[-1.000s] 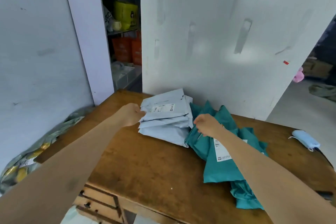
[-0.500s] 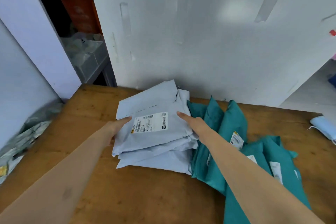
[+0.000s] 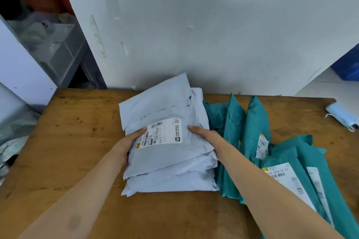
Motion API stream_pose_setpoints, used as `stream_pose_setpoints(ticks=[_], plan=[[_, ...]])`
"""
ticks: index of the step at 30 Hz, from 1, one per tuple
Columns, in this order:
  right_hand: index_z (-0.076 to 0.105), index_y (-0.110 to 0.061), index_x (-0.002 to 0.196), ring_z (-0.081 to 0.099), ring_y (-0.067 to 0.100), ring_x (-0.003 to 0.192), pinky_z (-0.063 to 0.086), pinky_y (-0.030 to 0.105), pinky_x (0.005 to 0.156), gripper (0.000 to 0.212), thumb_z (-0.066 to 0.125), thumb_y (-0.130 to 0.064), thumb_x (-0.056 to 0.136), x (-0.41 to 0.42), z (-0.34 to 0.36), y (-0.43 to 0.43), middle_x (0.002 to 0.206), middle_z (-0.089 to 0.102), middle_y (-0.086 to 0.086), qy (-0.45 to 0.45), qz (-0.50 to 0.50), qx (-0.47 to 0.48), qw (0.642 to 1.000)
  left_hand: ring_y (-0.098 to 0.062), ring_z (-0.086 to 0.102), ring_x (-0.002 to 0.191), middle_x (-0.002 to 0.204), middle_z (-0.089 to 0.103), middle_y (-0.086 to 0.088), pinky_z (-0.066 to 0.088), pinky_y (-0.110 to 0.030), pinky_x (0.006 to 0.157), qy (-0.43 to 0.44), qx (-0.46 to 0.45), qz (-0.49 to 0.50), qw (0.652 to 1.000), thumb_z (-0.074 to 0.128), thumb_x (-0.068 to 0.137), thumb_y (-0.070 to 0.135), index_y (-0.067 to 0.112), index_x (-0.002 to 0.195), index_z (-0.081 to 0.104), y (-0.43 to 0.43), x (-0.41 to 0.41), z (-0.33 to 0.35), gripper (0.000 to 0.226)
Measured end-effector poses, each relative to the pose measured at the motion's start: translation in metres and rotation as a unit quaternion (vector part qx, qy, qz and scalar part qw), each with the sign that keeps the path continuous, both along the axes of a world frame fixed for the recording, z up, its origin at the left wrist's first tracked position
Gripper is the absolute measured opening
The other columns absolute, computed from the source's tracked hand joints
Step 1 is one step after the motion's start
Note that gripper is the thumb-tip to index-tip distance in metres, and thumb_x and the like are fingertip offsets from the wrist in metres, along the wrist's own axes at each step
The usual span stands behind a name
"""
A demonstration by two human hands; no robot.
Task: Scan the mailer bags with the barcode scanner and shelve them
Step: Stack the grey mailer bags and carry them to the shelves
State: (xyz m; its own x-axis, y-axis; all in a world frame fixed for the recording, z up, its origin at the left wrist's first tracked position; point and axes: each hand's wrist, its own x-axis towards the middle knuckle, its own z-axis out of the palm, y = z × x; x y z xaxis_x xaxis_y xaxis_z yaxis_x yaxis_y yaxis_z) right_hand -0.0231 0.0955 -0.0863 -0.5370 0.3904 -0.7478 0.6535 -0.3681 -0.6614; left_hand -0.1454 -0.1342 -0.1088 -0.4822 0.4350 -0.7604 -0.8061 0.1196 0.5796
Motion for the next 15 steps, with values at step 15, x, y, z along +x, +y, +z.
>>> stream_pose_setpoints(ticks=[15], plan=[[0.063,0.002,0.119,0.069,0.035,0.100,0.052,0.047,0.096,0.061,0.082,-0.022,0.066,0.045,0.191,0.000,0.107,0.073,0.018,0.258,-0.077,0.103,0.958,-0.025,0.073,0.072,0.096,0.073,-0.019,0.060,-0.035,0.064,0.274,0.174,-0.090,0.942,0.087,0.050,0.030,0.008,0.092,0.071,0.023,-0.004,0.206,0.050]])
